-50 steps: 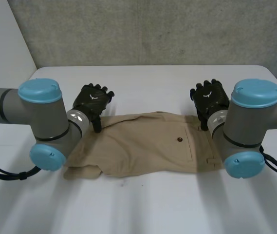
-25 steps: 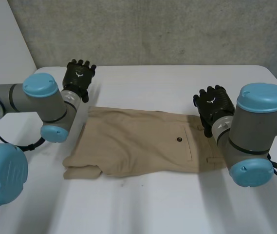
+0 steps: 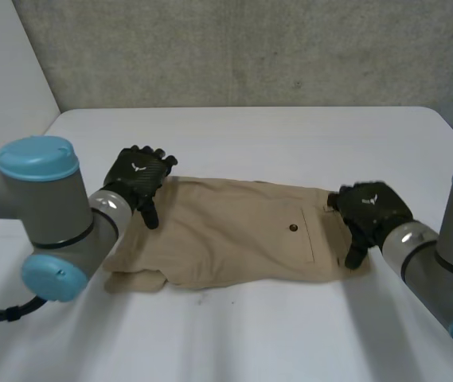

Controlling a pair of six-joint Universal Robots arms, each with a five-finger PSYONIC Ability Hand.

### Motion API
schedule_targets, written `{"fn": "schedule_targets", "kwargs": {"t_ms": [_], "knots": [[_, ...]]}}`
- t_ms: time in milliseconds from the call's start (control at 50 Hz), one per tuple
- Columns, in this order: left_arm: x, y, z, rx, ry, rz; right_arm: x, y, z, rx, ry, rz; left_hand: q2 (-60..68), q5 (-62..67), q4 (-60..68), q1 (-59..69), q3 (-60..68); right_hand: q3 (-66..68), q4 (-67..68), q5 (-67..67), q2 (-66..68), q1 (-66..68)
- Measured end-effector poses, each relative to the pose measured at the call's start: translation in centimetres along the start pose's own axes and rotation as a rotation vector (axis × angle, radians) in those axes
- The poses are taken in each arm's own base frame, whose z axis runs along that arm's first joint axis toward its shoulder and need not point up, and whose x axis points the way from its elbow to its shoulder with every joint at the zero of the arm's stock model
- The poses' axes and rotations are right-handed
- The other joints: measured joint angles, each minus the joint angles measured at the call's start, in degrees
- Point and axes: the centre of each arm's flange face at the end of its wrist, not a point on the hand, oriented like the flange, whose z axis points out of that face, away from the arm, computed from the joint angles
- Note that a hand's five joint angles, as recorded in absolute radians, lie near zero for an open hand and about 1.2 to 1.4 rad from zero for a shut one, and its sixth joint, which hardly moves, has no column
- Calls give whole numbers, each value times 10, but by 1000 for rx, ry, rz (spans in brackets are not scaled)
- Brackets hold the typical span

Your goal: Fold the shorts.

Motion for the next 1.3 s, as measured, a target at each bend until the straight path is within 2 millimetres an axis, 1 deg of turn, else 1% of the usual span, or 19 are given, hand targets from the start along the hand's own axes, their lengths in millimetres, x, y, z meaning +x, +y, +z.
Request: {"fn": "schedule_targets", "kwargs": {"t_ms": [180, 320, 420, 440, 640, 700, 720, 740, 780, 840, 860, 880, 920, 980, 1020, 1120, 1200, 1260, 1300], "knots": [[-2, -5, -35, -11, 2, -11, 1, 29, -2, -61, -50, 73, 0, 0, 0, 0, 0, 62, 65, 59, 62, 58], [0, -2, -54, -23, 4, -14, 5, 37, 6, -34, -28, 74, 0, 0, 0, 0, 0, 96, 98, 90, 99, 89], [1, 1, -60, -33, 6, -17, 7, 41, 14, -10, -9, 68, 0, 0, 0, 0, 0, 113, 113, 104, 114, 101], [1, 2, -61, -36, 7, -18, 7, 43, 17, -5, -5, 66, 0, 0, 0, 0, 0, 154, 154, 143, 157, 134], [2, 5, -64, -48, 8, -21, 5, 51, 28, -8, -6, 57, 0, 0, 0, 0, 0, 176, 177, 165, 178, 148], [3, 6, -65, -52, 10, -22, 5, 51, 30, -6, -5, 55, 0, 0, 0, 0, 0, 277, 278, 259, 280, 211], [3, 7, -66, -54, 11, -22, 6, 51, 30, 2, 1, 54, 0, 0, 0, 0, 0, 438, 443, 406, 450, 311], [3, 7, -66, -54, 11, -22, 6, 51, 30, 2, 1, 54, 0, 0, 0, 0, 0, 438, 443, 406, 450, 311], [4, 7, -67, -57, 12, -22, 10, 48, 31, 22, 24, 54, 0, 0, 0, 0, 0, 476, 489, 437, 485, 345], [4, 7, -68, -56, 12, -21, 16, 45, 31, 33, 47, 56, 0, 0, 0, 0, 0, 477, 490, 437, 485, 350], [3, 5, -70, -50, 10, -21, 30, 41, 30, 47, 90, 61, 0, 0, 0, 0, 0, 477, 490, 437, 485, 350], [3, 5, -70, -50, 10, -21, 30, 41, 30, 47, 90, 61, 0, 0, 0, 0, 0, 477, 490, 437, 485, 350], [1, 0, -74, -38, 4, -20, 55, 35, 25, 56, 163, 69, 0, 0, 0, 0, 0, 477, 491, 441, 485, 361], [-1, -5, -79, -23, -3, -19, 72, 33, 21, 50, 206, 70, 0, 0, 0, 0, 0, 477, 491, 460, 485, 379], [-2, -8, -82, -12, -8, -18, 93, 35, 16, 20, 252, 56, 0, 0, 0, 0, 0, 477, 491, 460, 485, 381], [-6, -15, -92, 13, -23, -18, 122, 36, 11, -36, 293, -20, 0, 0, 0, 0, 0, 478, 491, 464, 485, 387], [-8, -16, -96, 19, -29, -18, 121, 20, 12, -8, 275, -110, 0, 0, 0, 0, 0, 479, 491, 464, 485, 389], [-8, -16, -98, 20, -30, -19, 107, -4, 15, 59, 241, -164, 0, 0, 0, 0, 0, 484, 492, 466, 485, 391], [-7, -16, -99, 19, -30, -21, 88, -27, 16, 135, 199, -201, 0, 0, 0, 0, 0, 487, 492, 466, 485, 391]]}}
